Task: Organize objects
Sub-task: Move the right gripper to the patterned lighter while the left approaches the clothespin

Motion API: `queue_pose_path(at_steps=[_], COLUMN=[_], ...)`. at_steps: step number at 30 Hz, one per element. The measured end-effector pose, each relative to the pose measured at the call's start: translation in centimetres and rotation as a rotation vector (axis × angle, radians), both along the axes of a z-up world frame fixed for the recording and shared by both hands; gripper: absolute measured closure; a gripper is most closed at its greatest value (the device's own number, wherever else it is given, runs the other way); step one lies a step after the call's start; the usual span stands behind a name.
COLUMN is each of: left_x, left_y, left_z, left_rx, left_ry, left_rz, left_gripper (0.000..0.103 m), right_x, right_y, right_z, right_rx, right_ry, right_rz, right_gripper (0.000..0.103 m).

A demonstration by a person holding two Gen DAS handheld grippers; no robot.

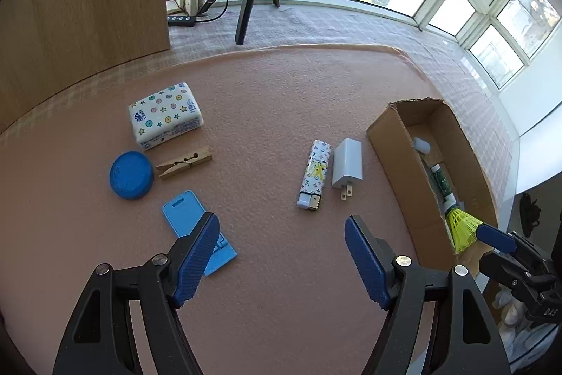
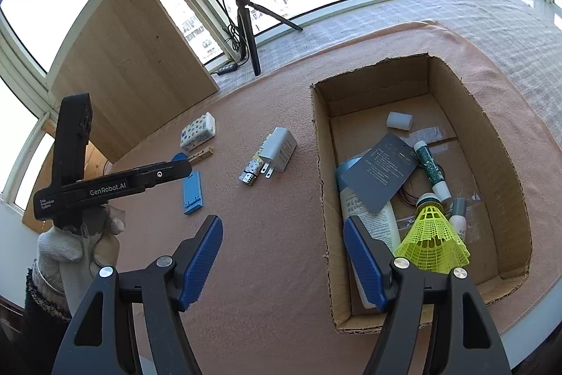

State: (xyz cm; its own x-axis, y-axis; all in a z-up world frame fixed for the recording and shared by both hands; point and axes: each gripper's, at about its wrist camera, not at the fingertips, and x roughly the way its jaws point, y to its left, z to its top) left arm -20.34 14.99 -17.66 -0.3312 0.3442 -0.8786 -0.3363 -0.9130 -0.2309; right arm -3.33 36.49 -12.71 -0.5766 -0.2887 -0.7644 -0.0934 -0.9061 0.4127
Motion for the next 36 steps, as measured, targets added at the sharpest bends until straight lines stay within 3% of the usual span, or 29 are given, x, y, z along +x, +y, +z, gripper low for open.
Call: queue_pose_path(at_steps=[6,14,18,25,31,36], left_x=[0.3,0.2,-0.9,-3.9,-6.5,-8.4], left_y=[-3.6,-5.2,-6.3,-5.8,-4.0,-3.0], left_z=[-1.6,-2.3,-2.7,-3.2,-3.9,-5.2], left_rx=[-0.021,-0.038,-0.048,-0.1,-0.151,-0.175], left_ry=[-0.029,-0.013,-0.018,0.002,0.012,-0.005], left_rz=[0.047,0.078,0.088,0.03,-0.058,-0.106], left_gripper=[0.026,0.026,0.035,0.051,0.06,0.06], right_x=[-2.6,-5.6,-6.9,-9.8,-11.1,-12.0], right_y=[-2.3,-4.1,-4.9,-6.7,-7.8,-7.8], right_z=[0.0,-0.4,-0.6,-1.9,-4.1,-5.7], right_rx=[0.006,-0.024,-0.049,-0.08,-0.128,-0.174], right_ry=[-0.012,-0.048,-0.064,-0.113,-0.182,-0.226], right_rz=[0.063,0.095,0.11,0.131,0.139,0.109], right_gripper=[0.035,0.035,0.036,0.048,0.058,0.063])
